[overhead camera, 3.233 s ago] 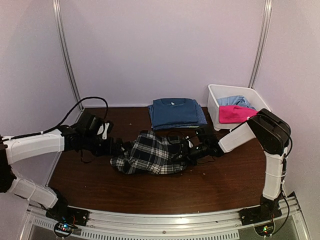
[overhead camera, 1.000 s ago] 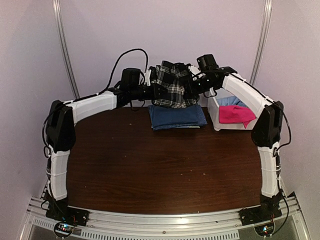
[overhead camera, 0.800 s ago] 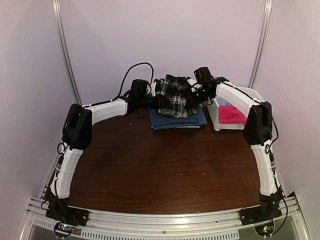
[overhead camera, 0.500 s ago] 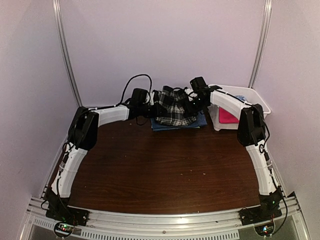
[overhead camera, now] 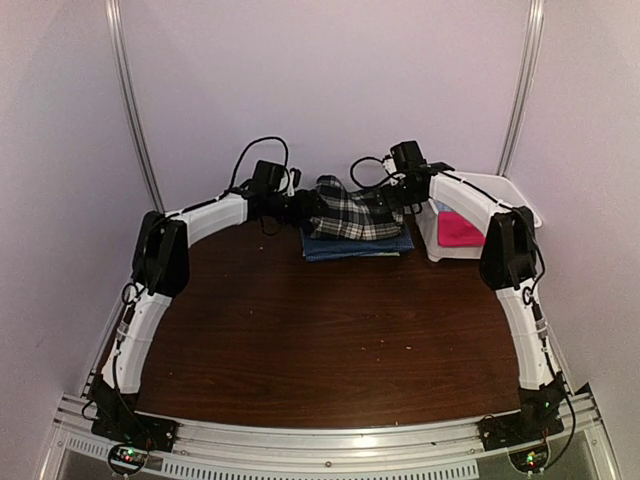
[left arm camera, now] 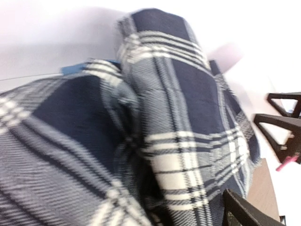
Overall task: Fold and stack the mixed laundry pile
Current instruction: Place the square-folded skirt at the center of the board, then reset both arms
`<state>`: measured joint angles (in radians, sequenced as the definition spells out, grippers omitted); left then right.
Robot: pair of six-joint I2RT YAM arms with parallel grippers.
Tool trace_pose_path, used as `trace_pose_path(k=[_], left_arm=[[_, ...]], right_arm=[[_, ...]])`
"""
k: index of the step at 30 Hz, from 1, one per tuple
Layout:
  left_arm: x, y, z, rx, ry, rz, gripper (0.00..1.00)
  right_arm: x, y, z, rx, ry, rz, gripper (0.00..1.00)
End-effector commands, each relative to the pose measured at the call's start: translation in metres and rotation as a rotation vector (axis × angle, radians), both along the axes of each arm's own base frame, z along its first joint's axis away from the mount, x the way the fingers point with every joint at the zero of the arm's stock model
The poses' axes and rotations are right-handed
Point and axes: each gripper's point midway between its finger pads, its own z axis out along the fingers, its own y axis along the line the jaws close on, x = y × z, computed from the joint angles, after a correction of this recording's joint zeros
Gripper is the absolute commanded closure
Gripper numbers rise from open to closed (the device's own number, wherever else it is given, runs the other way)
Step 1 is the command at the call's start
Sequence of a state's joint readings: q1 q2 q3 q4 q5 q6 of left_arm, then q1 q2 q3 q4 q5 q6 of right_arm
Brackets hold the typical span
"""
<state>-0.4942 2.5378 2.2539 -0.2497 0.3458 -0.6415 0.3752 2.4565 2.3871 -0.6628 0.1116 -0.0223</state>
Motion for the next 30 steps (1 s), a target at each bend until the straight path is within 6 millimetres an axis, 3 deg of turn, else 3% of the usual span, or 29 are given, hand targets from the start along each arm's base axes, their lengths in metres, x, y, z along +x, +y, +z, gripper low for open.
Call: trace_pose_path(k=[1,8,14,18,22,23,25,30], left_arm=[[0.022,0.056,0.024,0.136,-0.03,0.145,0.02],[0.012,0.109,0.046,0.31,-0.021,0.253,0.02],[-0.007,0.121,0.129,0.314,-0.182,0.235,0.02],[-0.023,0.142,0.18,0.179,-0.208,0.237,0.02],[-0.049,0.153,0.211,0.147,-0.212,0.158,0.02],[-0.058,0.156,0.216,0.166,-0.217,0.143,0.02],[-0.075,0.162,0.218,0.189,-0.198,0.137,0.02],[-0.118,0.189,0.188,0.299,-0.098,0.159,0.03]], right_arm=[[-0.007,-0.005,0.091,0.064,-0.145,0.003,0.04],[-0.026,0.004,0.124,0.145,-0.156,0.07,0.0],[-0.054,-0.009,0.158,0.189,-0.177,0.094,0.0],[-0.082,-0.019,0.186,0.267,-0.167,0.108,0.0],[-0.115,-0.035,0.21,0.34,-0.146,0.128,0.0],[-0.127,-0.041,0.221,0.362,-0.156,0.131,0.0],[-0.145,-0.051,0.224,0.401,-0.146,0.135,0.0],[-0.194,-0.07,0.195,0.477,-0.073,0.133,0.0]])
